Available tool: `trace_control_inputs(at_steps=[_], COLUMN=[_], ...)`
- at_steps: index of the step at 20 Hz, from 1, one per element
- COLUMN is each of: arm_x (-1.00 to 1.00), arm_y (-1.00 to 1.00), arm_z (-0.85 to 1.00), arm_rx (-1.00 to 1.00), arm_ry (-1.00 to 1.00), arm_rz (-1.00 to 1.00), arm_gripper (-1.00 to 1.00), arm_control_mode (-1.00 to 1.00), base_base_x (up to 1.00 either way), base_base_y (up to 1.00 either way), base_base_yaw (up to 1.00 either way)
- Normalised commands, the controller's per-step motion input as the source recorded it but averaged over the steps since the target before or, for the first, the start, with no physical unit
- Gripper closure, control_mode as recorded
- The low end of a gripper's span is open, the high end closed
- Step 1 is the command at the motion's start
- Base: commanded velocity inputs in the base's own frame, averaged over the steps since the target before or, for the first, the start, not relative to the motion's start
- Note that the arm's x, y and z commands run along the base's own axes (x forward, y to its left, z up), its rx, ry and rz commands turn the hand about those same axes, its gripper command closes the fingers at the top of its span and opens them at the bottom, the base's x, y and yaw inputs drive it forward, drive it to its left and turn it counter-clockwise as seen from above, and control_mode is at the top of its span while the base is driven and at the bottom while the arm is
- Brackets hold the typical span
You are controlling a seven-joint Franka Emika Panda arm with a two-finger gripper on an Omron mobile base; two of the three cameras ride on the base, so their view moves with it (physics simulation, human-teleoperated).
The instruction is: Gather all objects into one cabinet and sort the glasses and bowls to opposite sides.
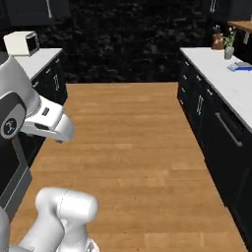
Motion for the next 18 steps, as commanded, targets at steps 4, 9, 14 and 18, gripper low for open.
trace_control_inputs(at_steps=[4, 9, 14, 18], arm_x=[0.0, 0.0, 0.0, 0.0], arm_y=[0.0, 0.0, 0.0, 0.0], arm_z=[0.0, 0.0, 0.0, 0.0], arm_rx=[0.0, 0.0, 0.0, 0.0], arm_ry=[0.0, 0.0, 0.0, 0.0], arm_rz=[0.0, 0.0, 0.0, 0.0], arm_gripper=[-1.0, -1.0, -1.0, -1.0], arm_control_mode=[1.0, 1.0, 1.0, 1.0], base_base_x=[0.25, 0.61, 0.97, 1.0], base_base_y=[0.06, -0.16, -0.38, -0.37], base_base_yaw=[0.58, 0.22, 0.13, 0.14])
